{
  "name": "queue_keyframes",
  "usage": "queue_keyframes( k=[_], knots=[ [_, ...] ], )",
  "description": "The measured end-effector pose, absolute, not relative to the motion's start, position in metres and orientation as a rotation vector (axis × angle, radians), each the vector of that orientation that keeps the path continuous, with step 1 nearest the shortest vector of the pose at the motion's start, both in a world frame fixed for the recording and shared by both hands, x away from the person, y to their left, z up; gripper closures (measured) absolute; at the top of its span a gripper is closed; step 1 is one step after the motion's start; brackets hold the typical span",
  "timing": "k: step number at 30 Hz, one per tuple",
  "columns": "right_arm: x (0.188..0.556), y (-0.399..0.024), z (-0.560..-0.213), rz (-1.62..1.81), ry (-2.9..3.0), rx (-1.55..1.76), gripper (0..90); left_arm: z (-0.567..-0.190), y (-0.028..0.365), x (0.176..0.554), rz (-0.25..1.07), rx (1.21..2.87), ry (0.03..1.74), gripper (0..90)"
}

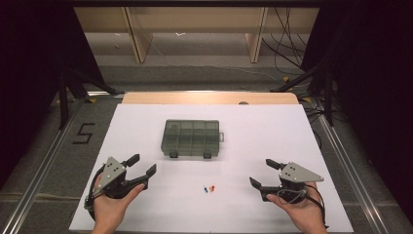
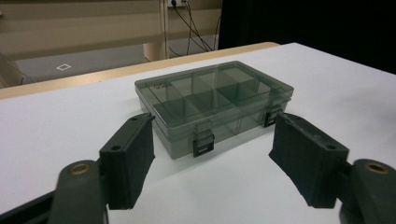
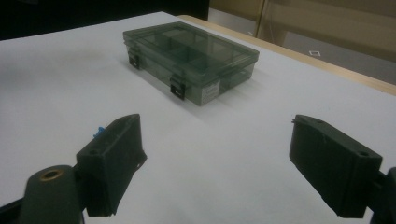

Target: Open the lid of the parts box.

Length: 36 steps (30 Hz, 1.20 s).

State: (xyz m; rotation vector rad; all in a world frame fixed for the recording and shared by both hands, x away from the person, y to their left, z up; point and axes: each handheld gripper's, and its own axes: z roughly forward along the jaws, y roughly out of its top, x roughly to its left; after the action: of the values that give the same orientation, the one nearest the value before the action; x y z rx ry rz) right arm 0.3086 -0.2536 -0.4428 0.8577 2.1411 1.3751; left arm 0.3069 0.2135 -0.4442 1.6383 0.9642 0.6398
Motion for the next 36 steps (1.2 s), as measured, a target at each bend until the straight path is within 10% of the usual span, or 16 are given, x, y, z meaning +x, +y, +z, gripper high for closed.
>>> queue_keyframes(
  k=[9, 27, 31, 36],
  knots=[
    [0.312, -0.251, -0.444, 1.367, 2.165, 0.831, 21.8, -0.450, 0.213, 0.314, 0.633, 1.684, 0.968, 28.1],
    [0.357, -0.215, -0.435, 1.309, 2.236, 0.752, 71.2, -0.464, 0.224, 0.365, 0.683, 1.803, 1.121, 88.8],
    [0.379, -0.201, -0.438, 1.250, 2.305, 0.760, 89.9, -0.469, 0.218, 0.384, 0.655, 1.857, 1.120, 90.0],
    [0.401, -0.191, -0.448, 1.201, 2.342, 0.805, 90.0, -0.474, 0.211, 0.397, 0.664, 1.936, 1.121, 90.0]
  ],
)
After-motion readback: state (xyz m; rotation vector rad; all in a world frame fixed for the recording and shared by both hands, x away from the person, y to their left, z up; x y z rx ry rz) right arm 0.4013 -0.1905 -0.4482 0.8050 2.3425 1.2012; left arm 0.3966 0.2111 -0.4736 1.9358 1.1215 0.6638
